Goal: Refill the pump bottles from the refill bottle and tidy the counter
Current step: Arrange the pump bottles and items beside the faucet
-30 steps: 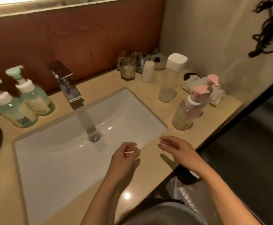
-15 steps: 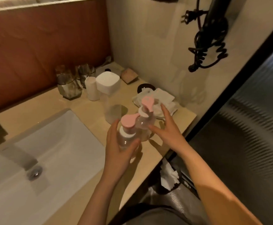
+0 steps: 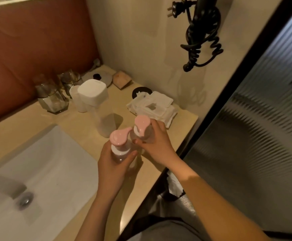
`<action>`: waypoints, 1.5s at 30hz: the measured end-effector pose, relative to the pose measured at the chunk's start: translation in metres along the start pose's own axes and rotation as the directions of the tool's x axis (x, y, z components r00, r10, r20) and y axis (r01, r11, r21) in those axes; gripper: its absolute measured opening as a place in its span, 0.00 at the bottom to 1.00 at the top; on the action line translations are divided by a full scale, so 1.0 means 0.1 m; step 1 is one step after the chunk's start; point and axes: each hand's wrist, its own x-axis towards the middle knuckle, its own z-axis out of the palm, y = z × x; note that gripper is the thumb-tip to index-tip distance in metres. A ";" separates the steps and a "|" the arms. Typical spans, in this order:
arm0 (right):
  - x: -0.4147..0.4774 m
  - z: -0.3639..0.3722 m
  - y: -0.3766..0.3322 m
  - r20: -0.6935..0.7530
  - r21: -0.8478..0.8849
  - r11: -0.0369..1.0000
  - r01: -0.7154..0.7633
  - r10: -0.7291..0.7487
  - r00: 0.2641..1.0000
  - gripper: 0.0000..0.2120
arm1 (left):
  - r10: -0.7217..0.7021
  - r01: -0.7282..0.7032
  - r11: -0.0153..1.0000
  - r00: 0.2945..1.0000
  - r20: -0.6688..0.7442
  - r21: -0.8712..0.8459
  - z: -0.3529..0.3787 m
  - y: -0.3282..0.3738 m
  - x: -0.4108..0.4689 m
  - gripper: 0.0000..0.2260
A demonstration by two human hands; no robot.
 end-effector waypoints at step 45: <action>1.72 3.12 -1.68 0.283 -0.017 0.956 0.293 -0.277 0.918 0.28 | -0.225 0.201 0.972 0.657 -0.719 -0.121 -2.76 -0.53 1.93 0.19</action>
